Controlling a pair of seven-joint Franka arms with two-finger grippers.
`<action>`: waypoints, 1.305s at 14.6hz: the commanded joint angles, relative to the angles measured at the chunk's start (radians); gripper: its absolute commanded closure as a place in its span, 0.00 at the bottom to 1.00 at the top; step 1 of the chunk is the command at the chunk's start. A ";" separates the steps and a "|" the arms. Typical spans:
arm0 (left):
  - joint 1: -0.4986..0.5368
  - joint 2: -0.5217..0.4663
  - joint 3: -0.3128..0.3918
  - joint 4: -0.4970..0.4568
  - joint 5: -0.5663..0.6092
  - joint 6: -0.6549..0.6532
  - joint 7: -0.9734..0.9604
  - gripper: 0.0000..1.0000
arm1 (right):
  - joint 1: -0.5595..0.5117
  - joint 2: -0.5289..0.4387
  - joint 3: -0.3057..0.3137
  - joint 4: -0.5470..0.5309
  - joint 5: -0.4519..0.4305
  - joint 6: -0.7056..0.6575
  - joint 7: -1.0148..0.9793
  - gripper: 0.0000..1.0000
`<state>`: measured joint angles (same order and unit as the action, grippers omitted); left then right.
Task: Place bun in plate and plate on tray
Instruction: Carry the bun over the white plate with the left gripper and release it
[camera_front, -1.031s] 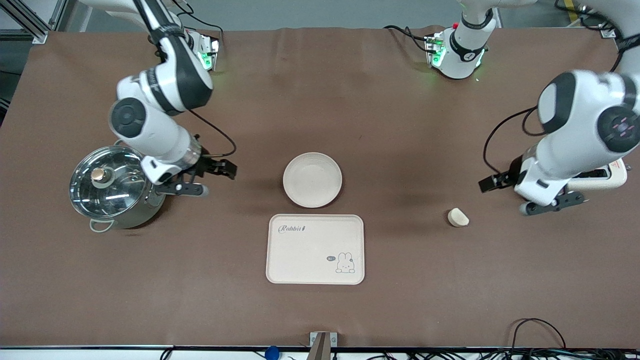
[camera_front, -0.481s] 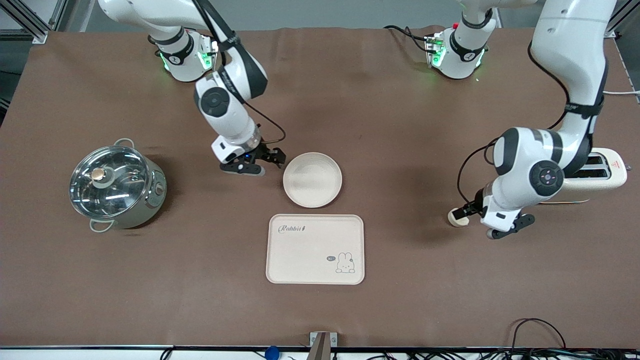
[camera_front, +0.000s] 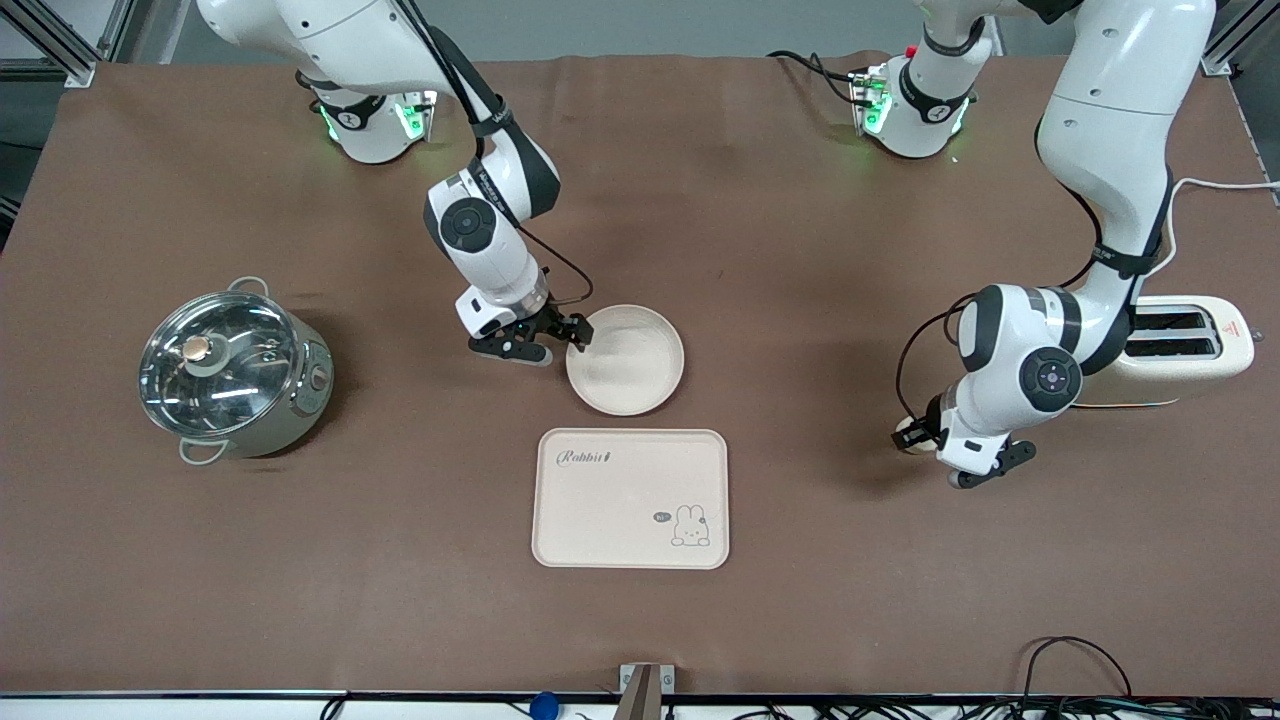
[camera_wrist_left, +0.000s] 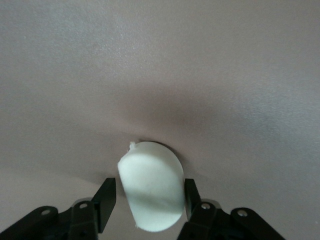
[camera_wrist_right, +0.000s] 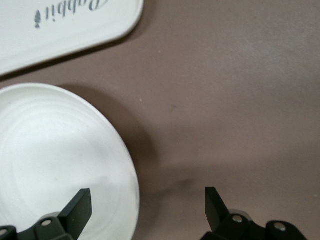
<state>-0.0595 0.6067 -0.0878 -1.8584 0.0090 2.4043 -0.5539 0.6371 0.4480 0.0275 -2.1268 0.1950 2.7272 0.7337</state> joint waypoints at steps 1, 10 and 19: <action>-0.002 0.016 -0.003 0.027 0.019 0.003 -0.024 0.57 | 0.016 0.047 -0.015 0.053 0.015 0.011 0.018 0.06; -0.083 -0.035 -0.265 0.076 0.020 -0.068 -0.515 0.66 | 0.019 0.052 -0.015 0.048 0.015 0.011 0.018 0.38; -0.437 0.157 -0.254 0.303 0.017 -0.036 -1.001 0.65 | 0.018 0.052 -0.015 0.048 0.015 0.009 0.035 0.70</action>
<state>-0.4610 0.6943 -0.3542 -1.6319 0.0099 2.3604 -1.5047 0.6401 0.5011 0.0224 -2.0793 0.1953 2.7336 0.7548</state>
